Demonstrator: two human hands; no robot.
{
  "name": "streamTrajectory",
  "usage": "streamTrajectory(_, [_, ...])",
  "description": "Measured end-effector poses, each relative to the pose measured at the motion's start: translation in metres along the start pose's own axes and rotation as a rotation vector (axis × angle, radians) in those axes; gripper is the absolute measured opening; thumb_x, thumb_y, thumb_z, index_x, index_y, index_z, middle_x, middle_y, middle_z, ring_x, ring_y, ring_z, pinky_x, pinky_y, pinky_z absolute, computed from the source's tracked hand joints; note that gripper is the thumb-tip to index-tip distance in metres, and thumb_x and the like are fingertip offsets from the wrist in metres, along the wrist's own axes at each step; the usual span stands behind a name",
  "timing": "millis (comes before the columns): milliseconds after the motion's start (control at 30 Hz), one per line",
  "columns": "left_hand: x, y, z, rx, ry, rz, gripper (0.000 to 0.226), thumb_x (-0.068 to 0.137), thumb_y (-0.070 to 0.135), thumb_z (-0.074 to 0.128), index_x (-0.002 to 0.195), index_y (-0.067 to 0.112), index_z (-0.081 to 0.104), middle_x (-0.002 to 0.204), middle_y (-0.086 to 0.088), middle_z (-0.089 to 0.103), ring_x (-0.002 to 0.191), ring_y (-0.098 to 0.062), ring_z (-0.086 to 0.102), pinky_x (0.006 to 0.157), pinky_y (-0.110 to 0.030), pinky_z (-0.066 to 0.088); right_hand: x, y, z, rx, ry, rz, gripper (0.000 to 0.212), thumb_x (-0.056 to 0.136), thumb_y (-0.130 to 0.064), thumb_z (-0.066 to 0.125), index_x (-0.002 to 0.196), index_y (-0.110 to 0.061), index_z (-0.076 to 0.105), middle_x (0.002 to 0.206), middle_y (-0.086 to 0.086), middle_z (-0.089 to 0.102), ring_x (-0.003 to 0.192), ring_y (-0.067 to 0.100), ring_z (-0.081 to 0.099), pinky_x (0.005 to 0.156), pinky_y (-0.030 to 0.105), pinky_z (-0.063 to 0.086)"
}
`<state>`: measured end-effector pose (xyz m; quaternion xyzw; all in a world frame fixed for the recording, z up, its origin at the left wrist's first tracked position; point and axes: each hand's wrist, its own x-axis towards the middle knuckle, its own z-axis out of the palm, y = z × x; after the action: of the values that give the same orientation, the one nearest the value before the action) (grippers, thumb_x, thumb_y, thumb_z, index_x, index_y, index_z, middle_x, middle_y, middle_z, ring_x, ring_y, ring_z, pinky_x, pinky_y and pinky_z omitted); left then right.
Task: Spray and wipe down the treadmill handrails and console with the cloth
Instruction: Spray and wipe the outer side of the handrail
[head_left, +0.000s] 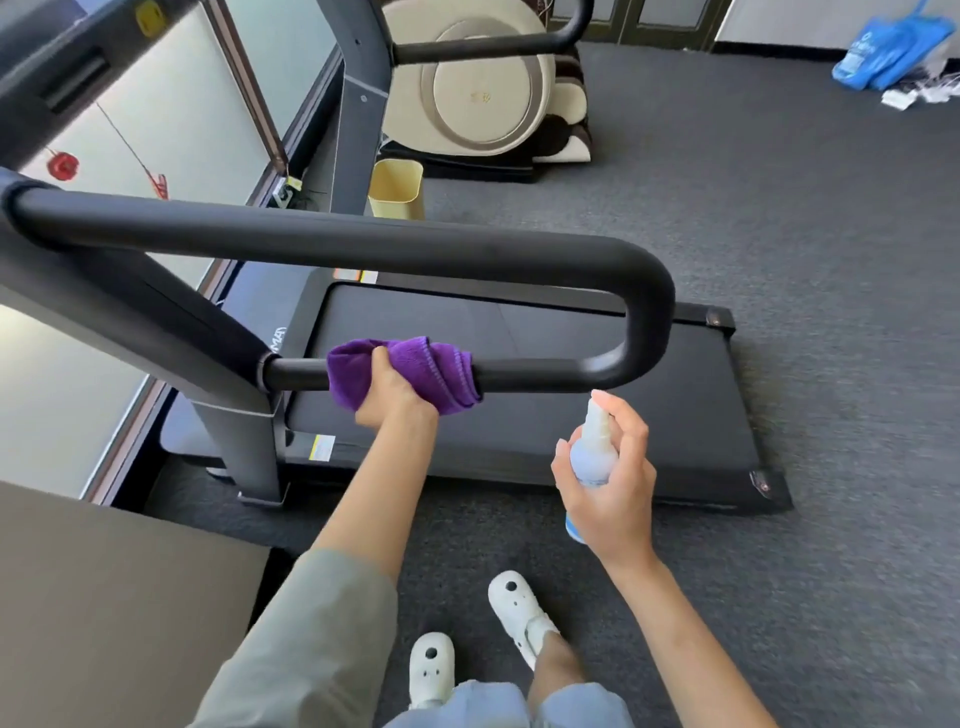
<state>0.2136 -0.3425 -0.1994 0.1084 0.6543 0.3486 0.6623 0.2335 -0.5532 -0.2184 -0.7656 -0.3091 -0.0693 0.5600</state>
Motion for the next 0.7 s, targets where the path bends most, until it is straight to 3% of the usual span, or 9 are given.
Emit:
streamTrajectory(67, [-0.008,-0.006,0.0,0.012,-0.026,-0.014,0.065,0.073,0.032,0.079,0.129,0.01,0.053,0.121,-0.003,0.062,0.092,-0.023,0.061,0.074,-0.035,0.049,0.004,0.0,-0.002,0.016,-0.004,0.003,0.058,0.083,-0.006,0.066,0.13,-0.028,0.04,0.108,0.015,0.065,0.088,0.026,0.066,0.087,0.019,0.051])
streamTrajectory(167, [-0.018,-0.017,0.004,0.036,-0.074,-0.018,0.067,0.075,0.033,0.078,0.132,0.01,0.051,0.122,-0.002,0.061,0.09,-0.022,0.057,0.074,-0.035,0.047,0.009,0.007,-0.006,0.066,-0.012,-0.008,0.061,0.084,-0.007,0.066,0.129,-0.036,0.037,0.106,0.017,0.066,0.091,0.028,0.066,0.087,0.027,0.053])
streamTrajectory(233, [-0.027,-0.034,0.007,0.021,-0.117,-0.017,0.066,0.075,0.032,0.078,0.131,0.01,0.052,0.119,-0.001,0.062,0.09,-0.021,0.058,0.075,-0.035,0.047,0.015,0.017,-0.013,0.092,-0.035,-0.037,0.063,0.083,-0.008,0.066,0.129,-0.038,0.036,0.104,0.018,0.066,0.09,0.029,0.066,0.087,0.024,0.053])
streamTrajectory(500, [-0.074,-0.101,0.038,-0.097,-0.103,-0.012,0.057,0.074,0.03,0.079,0.122,0.011,0.055,0.117,-0.002,0.064,0.092,-0.022,0.059,0.081,-0.037,0.049,0.061,0.087,-0.094,0.183,-0.261,-0.144,0.053,0.085,-0.025,0.061,0.13,-0.038,0.035,0.103,0.022,0.065,0.086,0.029,0.065,0.084,0.017,0.051])
streamTrajectory(633, [-0.1,-0.126,0.054,-0.114,-0.061,-0.009,0.053,0.069,0.026,0.081,0.116,0.013,0.06,0.109,-0.001,0.068,0.092,-0.021,0.065,0.078,-0.036,0.05,0.098,0.113,-0.134,0.19,-0.385,-0.099,0.058,0.084,-0.019,0.064,0.127,-0.045,0.036,0.107,0.02,0.064,0.074,0.031,0.066,0.072,0.04,0.059])
streamTrajectory(700, [-0.109,-0.138,0.06,-0.146,-0.075,-0.023,0.05,0.063,0.024,0.082,0.109,0.013,0.066,0.101,-0.002,0.073,0.088,-0.022,0.068,0.081,-0.036,0.054,0.116,0.123,-0.142,0.197,-0.434,-0.102,0.059,0.083,-0.017,0.064,0.126,-0.046,0.036,0.107,0.02,0.064,0.07,0.032,0.066,0.068,0.046,0.058])
